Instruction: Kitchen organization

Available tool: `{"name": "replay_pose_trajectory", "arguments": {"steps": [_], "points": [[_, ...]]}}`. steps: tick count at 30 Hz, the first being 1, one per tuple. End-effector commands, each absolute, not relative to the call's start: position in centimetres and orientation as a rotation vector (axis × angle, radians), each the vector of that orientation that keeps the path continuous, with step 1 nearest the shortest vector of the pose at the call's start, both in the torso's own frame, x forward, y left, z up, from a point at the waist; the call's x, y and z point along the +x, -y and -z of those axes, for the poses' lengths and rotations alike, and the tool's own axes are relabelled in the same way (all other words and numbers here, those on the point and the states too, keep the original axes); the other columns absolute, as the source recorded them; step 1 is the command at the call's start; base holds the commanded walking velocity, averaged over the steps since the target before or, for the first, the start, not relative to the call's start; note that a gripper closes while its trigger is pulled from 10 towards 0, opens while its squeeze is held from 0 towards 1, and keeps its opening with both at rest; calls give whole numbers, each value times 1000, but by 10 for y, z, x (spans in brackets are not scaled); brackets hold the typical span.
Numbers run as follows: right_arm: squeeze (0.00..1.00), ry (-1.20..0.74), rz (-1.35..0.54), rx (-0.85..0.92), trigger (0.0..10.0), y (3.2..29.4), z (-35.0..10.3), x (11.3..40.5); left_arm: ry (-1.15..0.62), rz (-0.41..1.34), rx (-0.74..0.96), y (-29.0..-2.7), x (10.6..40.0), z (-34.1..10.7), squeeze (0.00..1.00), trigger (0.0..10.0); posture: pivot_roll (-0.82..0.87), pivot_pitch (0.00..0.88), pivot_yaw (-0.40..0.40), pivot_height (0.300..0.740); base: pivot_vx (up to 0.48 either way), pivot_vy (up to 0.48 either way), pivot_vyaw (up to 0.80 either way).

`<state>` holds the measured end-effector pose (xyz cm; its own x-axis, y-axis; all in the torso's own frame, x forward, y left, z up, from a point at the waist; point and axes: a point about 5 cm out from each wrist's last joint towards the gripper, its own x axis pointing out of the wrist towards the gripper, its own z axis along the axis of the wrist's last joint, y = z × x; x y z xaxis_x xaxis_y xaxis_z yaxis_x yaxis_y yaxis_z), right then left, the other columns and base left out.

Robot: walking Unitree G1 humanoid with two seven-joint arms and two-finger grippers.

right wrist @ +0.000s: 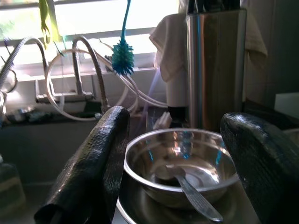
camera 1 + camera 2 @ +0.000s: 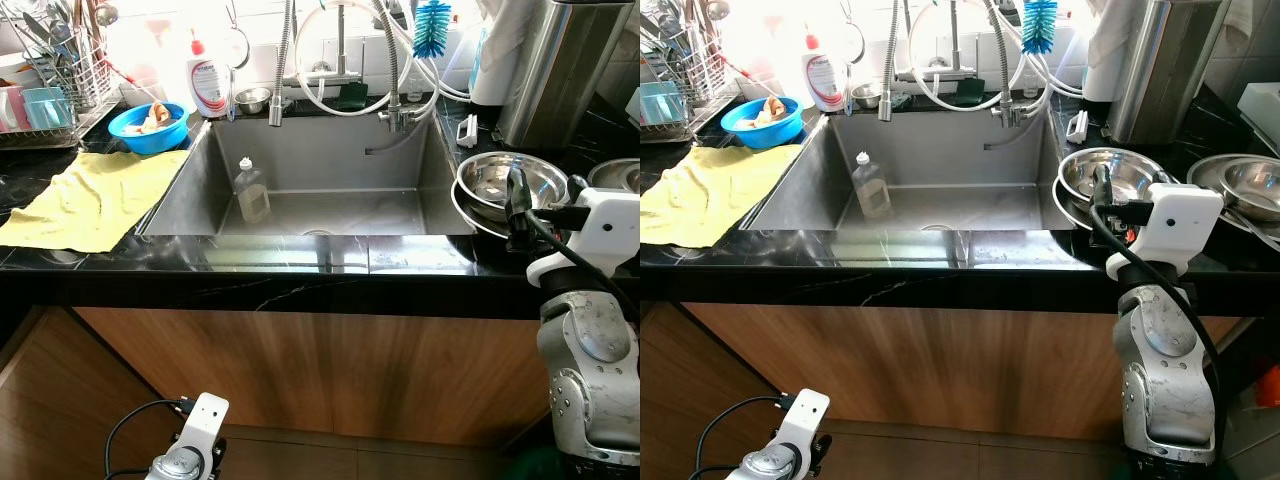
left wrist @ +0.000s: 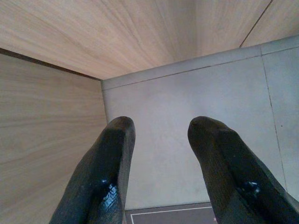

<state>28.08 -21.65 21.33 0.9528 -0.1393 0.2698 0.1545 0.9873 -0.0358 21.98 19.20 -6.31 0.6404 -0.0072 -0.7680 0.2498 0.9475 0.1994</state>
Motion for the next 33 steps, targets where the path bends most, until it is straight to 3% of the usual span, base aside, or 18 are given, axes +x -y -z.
{"name": "replay_pose_trajectory", "arguments": {"steps": [1,20,22,23,24,25,26,33], "points": [[0,246,162,-60,10000,218,-212,283,-893,147,318,-197,215,66,0,10000,-148,0,95,740,0,0,0],[0,107,214,-76,10000,225,-192,288,-896,148,322,-198,215,66,0,10000,-144,0,95,740,0,0,0],[0,101,208,-76,7608,223,-191,290,-893,150,325,-197,216,65,0,10000,-143,0,95,740,0,0,0],[0,101,207,-76,7608,223,-191,290,-893,150,325,-197,216,65,0,10000,-143,0,95,740,0,0,0],[0,101,205,-74,3529,223,-191,290,-892,151,325,-197,216,65,0,10000,-143,0,96,740,0,0,0],[0,101,205,-75,706,223,-191,290,-892,151,326,-197,216,65,0,10000,-143,0,96,740,0,0,0],[0,102,204,-73,0,223,-191,290,-892,151,326,-197,216,65,0,10000,-143,0,96,740,0,0,0],[0,92,206,-74,0,222,-190,292,-892,148,326,-198,216,65,0,10000,-137,0,95,740,0,0,0]]}}
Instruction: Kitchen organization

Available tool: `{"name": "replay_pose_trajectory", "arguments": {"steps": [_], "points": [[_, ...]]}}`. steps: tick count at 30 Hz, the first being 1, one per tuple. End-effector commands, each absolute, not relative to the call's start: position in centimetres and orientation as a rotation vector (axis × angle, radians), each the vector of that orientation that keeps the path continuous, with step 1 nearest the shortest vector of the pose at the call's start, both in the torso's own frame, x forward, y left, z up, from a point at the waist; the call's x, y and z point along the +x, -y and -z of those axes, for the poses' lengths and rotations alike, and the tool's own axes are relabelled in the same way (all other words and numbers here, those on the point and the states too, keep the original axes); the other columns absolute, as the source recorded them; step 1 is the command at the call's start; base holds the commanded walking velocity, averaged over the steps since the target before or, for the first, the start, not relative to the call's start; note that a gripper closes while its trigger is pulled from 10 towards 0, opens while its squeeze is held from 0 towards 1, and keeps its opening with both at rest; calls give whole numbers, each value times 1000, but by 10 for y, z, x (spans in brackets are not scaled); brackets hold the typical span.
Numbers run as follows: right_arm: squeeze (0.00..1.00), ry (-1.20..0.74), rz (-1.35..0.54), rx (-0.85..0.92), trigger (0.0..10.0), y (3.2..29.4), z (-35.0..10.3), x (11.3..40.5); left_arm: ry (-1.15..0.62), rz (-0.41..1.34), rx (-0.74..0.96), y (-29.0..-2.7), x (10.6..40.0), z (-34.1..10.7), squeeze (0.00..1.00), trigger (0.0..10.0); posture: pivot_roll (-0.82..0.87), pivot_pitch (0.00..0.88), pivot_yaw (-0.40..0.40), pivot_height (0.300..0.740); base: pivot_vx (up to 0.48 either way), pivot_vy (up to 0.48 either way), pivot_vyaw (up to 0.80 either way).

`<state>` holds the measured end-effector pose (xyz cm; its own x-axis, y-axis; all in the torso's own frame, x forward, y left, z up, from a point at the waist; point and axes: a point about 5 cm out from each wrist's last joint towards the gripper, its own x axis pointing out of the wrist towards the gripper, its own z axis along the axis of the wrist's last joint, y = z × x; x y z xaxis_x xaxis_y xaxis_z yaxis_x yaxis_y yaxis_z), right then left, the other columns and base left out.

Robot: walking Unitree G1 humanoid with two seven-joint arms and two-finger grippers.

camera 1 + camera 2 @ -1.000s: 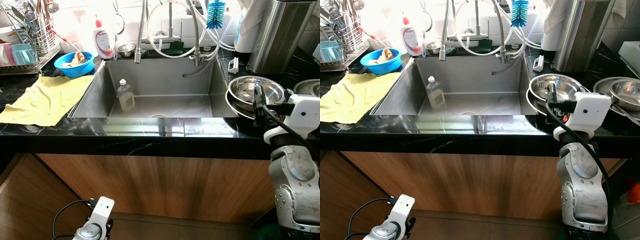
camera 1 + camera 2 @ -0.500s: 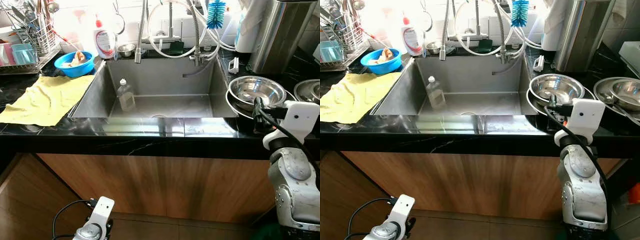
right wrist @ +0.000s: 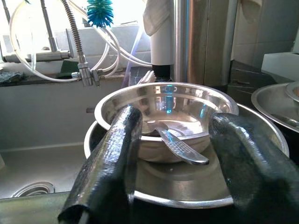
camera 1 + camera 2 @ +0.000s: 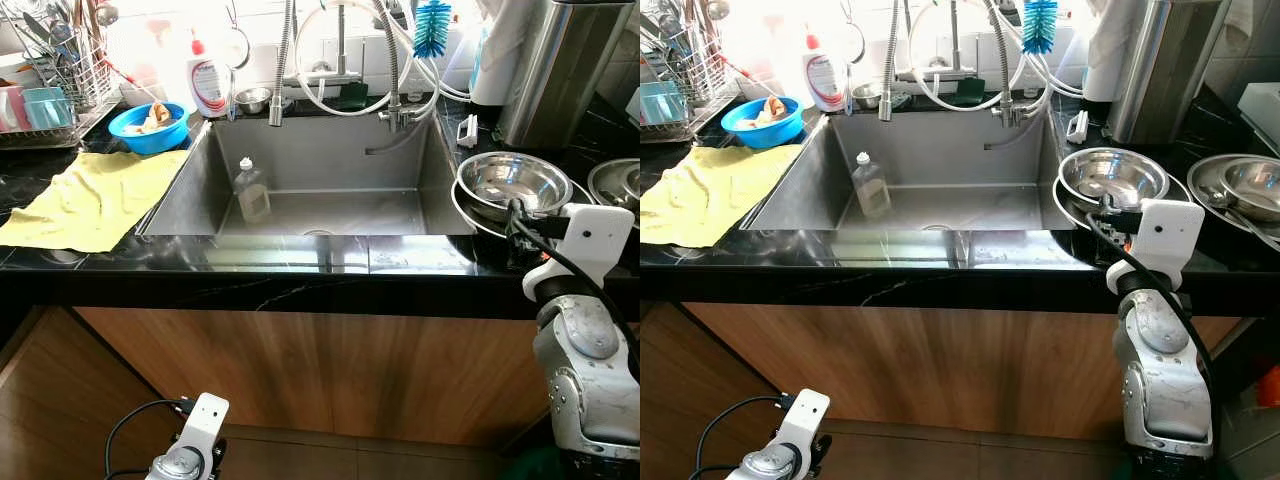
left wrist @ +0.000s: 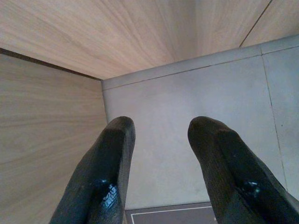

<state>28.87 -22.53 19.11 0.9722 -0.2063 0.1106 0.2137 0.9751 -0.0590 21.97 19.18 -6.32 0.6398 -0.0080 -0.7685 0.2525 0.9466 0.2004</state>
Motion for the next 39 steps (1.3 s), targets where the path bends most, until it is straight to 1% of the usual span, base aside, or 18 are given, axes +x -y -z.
{"name": "replay_pose_trajectory", "arguments": {"steps": [1,9,12,16,17,34,35,37,38,39], "points": [[0,91,205,-73,0,222,-190,292,-892,147,326,-198,216,65,0,10000,-137,0,95,740,0,0,0],[0,83,210,-72,0,222,-189,292,-894,146,325,-199,216,65,0,10000,-137,0,95,740,0,0,0],[0,82,212,-71,196,222,-189,292,-894,147,324,-198,216,65,0,10000,-137,0,95,740,0,0,0],[0,84,213,-71,196,223,-190,293,-893,147,323,-198,216,65,0,10000,-137,0,95,740,0,0,0],[0,86,213,-70,0,223,-190,293,-893,146,323,-198,216,65,0,10000,-137,0,95,740,0,0,0],[0,130,205,-63,0,221,-201,296,-889,143,321,-198,218,64,0,10000,-138,0,97,740,0,0,0],[0,143,202,-60,275,220,-204,296,-888,143,322,-198,218,64,0,10000,-137,0,98,740,0,0,0],[0,170,198,-61,4824,218,-210,296,-888,142,322,-198,218,64,0,10000,-137,0,98,740,0,0,0],[0,188,196,-62,10000,217,-213,296,-888,142,322,-198,218,64,0,10000,-137,0,98,740,0,0,0],[0,205,193,-61,10000,216,-216,296,-888,142,322,-198,218,64,0,10000,-137,0,98,740,0,0,0]]}}
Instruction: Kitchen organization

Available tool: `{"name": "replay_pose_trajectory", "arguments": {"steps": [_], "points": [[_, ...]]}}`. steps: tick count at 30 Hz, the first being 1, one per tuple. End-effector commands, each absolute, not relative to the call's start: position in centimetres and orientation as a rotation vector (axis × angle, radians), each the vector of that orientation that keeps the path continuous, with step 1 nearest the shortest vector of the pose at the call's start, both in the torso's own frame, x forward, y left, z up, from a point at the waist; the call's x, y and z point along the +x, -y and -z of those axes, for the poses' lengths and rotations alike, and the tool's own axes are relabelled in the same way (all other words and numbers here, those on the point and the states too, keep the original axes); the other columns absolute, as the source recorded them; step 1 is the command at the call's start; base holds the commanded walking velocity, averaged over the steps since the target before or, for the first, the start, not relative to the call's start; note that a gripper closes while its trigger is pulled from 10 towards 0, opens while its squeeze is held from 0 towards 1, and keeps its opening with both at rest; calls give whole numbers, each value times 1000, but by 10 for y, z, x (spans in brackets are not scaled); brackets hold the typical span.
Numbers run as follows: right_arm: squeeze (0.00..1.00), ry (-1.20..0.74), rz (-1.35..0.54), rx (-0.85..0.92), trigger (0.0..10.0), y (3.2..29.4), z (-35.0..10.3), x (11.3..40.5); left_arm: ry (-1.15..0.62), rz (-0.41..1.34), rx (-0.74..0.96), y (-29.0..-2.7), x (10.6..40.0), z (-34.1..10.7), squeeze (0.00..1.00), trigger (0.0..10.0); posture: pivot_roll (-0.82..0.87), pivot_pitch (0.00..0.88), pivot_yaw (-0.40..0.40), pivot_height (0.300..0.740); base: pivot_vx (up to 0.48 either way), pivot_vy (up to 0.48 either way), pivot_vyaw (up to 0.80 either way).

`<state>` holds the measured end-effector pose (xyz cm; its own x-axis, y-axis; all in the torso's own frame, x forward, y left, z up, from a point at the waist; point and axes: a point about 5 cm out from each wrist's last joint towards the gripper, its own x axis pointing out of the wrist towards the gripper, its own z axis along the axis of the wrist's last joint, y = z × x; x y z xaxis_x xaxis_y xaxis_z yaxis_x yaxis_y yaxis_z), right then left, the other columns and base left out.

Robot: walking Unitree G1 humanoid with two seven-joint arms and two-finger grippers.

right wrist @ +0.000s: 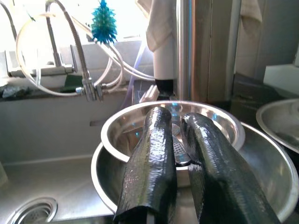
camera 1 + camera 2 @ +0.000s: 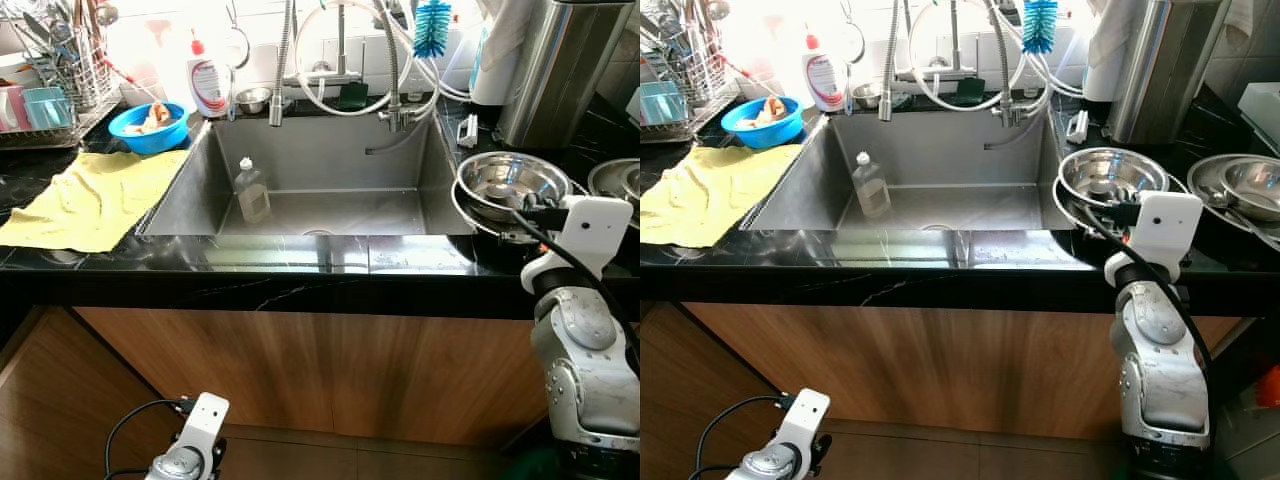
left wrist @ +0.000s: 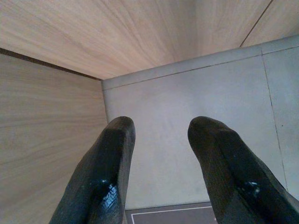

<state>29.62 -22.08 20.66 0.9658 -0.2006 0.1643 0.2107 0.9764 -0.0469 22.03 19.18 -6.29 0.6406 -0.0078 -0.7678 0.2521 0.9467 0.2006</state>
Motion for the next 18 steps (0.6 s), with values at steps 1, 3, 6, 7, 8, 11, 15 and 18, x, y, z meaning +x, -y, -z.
{"name": "replay_pose_trajectory", "arguments": {"steps": [1,3,6,7,8,11,15,18], "points": [[0,237,189,-85,10000,215,-222,296,-888,141,322,-198,218,64,0,10000,-137,0,98,740,0,0,0],[0,258,186,-105,10000,213,-226,296,-888,141,322,-199,218,64,0,10000,-136,0,99,740,0,0,0],[0,267,182,-118,10000,212,-228,296,-888,141,322,-199,218,63,0,10000,-136,0,99,740,0,0,0],[0,271,184,-131,10000,212,-229,296,-888,141,322,-199,218,63,0,10000,-138,0,99,740,0,0,0],[0,273,186,-138,10000,212,-230,297,-888,141,322,-199,218,63,0,10000,-138,0,99,740,0,0,0],[0,294,197,-167,10000,212,-234,297,-887,140,320,-198,219,63,0,10000,-136,0,98,740,0,0,0],[0,345,181,-189,10000,209,-244,299,-885,139,320,-198,219,63,0,10000,-138,0,99,740,0,0,0],[0,383,104,-216,10000,201,-251,304,-884,138,320,-198,219,63,0,10000,-137,0,97,740,0,0,0]]}}
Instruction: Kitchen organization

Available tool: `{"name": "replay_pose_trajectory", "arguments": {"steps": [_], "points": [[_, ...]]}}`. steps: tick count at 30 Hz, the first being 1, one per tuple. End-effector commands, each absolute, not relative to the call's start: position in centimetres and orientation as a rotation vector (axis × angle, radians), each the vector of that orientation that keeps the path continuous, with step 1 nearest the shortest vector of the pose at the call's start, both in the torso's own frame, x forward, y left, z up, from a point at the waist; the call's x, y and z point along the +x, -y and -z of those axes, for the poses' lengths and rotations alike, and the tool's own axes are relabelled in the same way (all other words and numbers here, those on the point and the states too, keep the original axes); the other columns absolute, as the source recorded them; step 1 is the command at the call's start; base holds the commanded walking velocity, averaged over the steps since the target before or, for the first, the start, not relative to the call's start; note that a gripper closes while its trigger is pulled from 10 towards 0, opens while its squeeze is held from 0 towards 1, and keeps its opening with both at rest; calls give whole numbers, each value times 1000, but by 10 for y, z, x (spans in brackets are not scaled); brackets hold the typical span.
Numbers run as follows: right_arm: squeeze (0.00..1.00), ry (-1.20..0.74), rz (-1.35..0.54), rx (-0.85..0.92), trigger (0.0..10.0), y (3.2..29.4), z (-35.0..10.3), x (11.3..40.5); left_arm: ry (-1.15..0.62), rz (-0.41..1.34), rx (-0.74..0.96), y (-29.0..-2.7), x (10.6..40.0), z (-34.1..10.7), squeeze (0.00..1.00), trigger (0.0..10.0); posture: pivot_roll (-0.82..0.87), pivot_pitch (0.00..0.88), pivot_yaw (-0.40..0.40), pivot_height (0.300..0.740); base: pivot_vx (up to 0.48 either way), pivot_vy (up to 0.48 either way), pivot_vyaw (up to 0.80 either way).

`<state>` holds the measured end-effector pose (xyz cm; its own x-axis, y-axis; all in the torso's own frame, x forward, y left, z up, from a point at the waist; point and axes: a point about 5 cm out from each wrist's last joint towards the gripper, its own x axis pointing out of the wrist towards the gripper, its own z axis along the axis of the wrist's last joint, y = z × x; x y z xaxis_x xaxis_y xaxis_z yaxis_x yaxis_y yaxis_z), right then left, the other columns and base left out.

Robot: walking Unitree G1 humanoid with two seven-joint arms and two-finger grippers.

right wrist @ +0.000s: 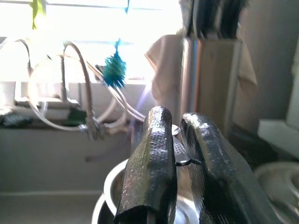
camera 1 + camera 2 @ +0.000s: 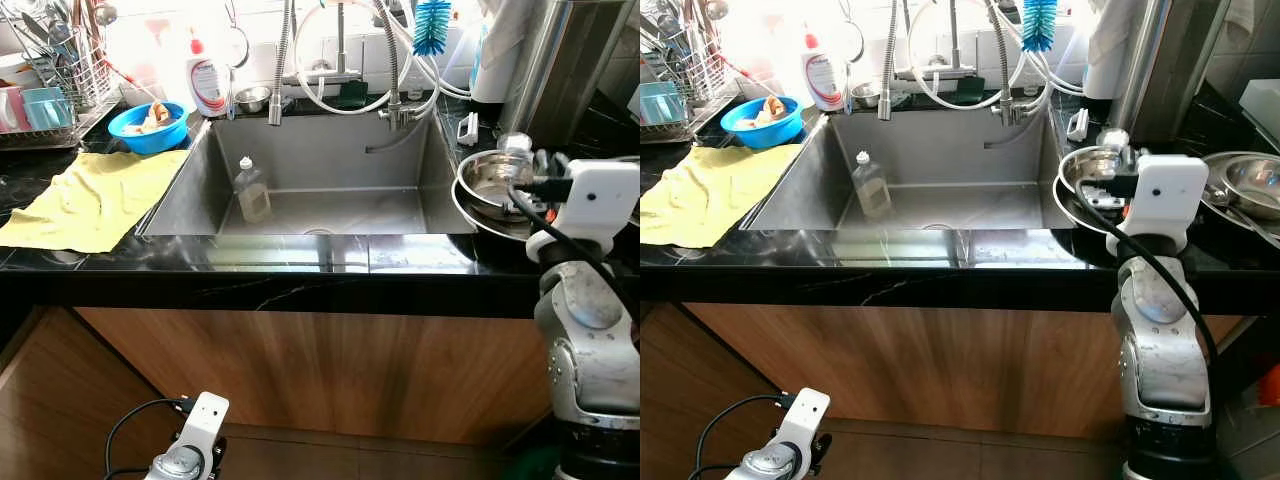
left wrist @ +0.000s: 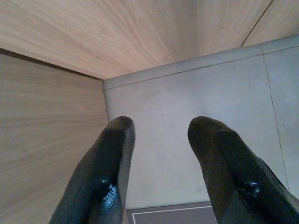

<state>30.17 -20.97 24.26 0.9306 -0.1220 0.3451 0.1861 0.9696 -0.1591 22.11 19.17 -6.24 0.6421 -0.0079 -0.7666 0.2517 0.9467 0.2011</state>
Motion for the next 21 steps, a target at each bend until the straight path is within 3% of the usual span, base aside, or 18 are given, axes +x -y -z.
{"name": "replay_pose_trajectory", "arguments": {"steps": [1,12,21], "points": [[0,394,73,-226,10000,198,-254,305,-883,138,319,-198,219,63,0,10000,-137,0,97,740,0,0,0],[0,303,-298,-255,10000,174,-244,337,-881,138,316,-197,221,62,0,10000,-141,0,96,740,0,0,0],[0,188,-372,-220,10000,176,-232,367,-876,135,314,-196,222,62,0,10000,-134,0,91,740,0,0,0]]}}
